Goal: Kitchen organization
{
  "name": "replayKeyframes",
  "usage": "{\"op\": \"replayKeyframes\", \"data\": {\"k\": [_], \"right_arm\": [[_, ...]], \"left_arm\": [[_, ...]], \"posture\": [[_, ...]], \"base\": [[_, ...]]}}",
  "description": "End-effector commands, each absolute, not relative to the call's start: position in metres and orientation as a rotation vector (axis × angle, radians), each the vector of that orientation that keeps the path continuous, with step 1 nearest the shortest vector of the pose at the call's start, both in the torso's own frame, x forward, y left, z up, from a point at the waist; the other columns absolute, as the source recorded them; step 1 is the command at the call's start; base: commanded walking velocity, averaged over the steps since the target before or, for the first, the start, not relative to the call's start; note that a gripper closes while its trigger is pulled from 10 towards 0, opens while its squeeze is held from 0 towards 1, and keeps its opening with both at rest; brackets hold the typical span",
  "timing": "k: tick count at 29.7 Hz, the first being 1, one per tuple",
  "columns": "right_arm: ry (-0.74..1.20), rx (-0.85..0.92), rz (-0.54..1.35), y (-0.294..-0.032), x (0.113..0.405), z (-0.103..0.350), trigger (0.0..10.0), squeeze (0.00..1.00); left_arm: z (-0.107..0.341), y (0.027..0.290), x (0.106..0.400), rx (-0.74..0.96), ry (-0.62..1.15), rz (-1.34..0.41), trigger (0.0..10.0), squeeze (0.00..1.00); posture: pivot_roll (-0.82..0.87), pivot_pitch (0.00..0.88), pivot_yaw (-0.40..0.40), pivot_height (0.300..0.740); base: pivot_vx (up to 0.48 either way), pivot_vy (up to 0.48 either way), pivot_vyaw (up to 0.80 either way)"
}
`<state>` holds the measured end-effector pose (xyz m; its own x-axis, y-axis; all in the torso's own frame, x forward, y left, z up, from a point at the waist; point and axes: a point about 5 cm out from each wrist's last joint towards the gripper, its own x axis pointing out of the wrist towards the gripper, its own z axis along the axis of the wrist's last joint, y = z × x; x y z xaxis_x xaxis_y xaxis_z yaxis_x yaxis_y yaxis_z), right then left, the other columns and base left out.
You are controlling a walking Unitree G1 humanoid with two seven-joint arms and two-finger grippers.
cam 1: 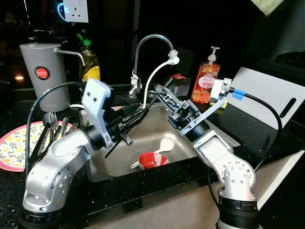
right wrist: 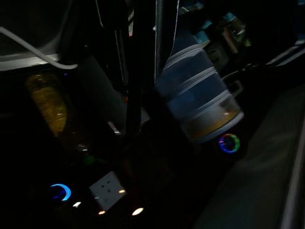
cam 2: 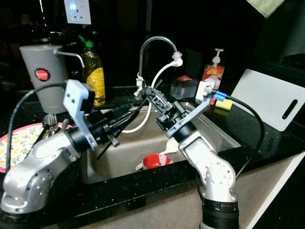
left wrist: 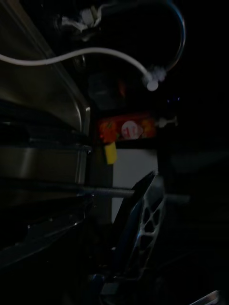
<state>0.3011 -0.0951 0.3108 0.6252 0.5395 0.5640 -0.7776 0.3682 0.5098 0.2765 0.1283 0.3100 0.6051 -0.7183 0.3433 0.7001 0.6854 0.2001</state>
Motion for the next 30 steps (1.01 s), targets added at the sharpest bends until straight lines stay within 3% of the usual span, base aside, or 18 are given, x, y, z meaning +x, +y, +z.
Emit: {"op": "replayKeyframes", "data": {"k": [1,4,6,7,13,15,20,21,22,23,26,27,30], "right_arm": [[-0.325,0.828,0.807,-0.099,0.306,0.309,10.0,0.0],[-0.314,0.789,0.635,-0.108,0.322,0.303,10.0,0.0],[-0.314,0.789,0.635,-0.108,0.322,0.303,10.0,0.0],[-0.282,0.752,0.454,-0.118,0.344,0.291,10.0,0.0],[-0.25,0.699,0.338,-0.125,0.359,0.28,10.0,0.0],[-0.135,0.638,0.156,-0.134,0.378,0.248,10.0,0.0],[-0.018,0.613,-0.014,-0.147,0.386,0.21,10.0,0.0],[-0.014,0.602,-0.026,-0.149,0.385,0.206,10.0,0.24],[-0.015,0.593,-0.03,-0.15,0.385,0.205,10.0,0.24],[-0.041,0.592,-0.023,-0.15,0.384,0.208,10.0,1.0],[-0.123,0.565,0.015,-0.15,0.383,0.224,10.0,1.0],[-0.205,0.544,0.046,-0.148,0.381,0.241,10.0,0.0],[-0.288,0.543,0.086,-0.146,0.378,0.259,10.0,0.0]], "left_arm": [[0.315,0.131,0.273,0.011,-0.438,-0.83,10.0,0.0],[0.323,0.143,0.271,-0.048,-0.481,-0.797,10.0,0.0],[0.323,0.143,0.271,-0.048,-0.481,-0.797,10.0,0.0],[0.325,0.155,0.274,-0.063,-0.485,-0.73,10.0,0.0],[0.323,0.164,0.281,-0.053,-0.467,-0.647,10.0,0.0],[0.32,0.179,0.294,-0.06,-0.434,-0.492,10.0,0.0],[0.317,0.195,0.303,-0.091,-0.401,-0.352,10.0,0.0],[0.315,0.196,0.303,-0.09,-0.396,-0.337,10.0,0.0],[0.315,0.196,0.303,-0.088,-0.394,-0.331,10.0,0.0],[0.313,0.197,0.304,-0.087,-0.387,-0.318,10.0,0.0],[0.311,0.199,0.305,-0.092,-0.37,-0.294,10.0,0.0],[0.307,0.202,0.308,-0.076,-0.34,-0.259,10.0,0.0],[0.3,0.205,0.315,-0.021,-0.264,-0.192,10.0,0.0]], "posture": [[-0.07,0.0,-0.092,0.74],[-0.07,0.0,-0.091,0.74],[-0.07,0.0,-0.091,0.74],[-0.06,0.0,-0.093,0.74],[-0.06,0.0,-0.094,0.74],[-0.05,0.0,-0.102,0.74],[-0.04,0.0,-0.107,0.74],[-0.04,0.0,-0.109,0.74],[-0.04,0.0,-0.109,0.74],[-0.04,0.0,-0.109,0.74],[-0.04,0.0,-0.111,0.74],[-0.05,0.0,-0.109,0.74],[-0.05,0.0,-0.108,0.74]], "base": [[0.0,0.0,0.0],[0.0,0.0,0.0],[0.0,0.0,0.0],[0.0,0.0,0.0],[0.0,0.0,0.0],[0.0,0.0,0.0],[0.0,0.0,0.0],[0.0,0.0,0.0],[0.0,0.0,0.0],[0.0,0.0,0.0],[0.0,0.0,0.0],[0.0,0.0,0.0],[0.0,0.0,0.0]]}}
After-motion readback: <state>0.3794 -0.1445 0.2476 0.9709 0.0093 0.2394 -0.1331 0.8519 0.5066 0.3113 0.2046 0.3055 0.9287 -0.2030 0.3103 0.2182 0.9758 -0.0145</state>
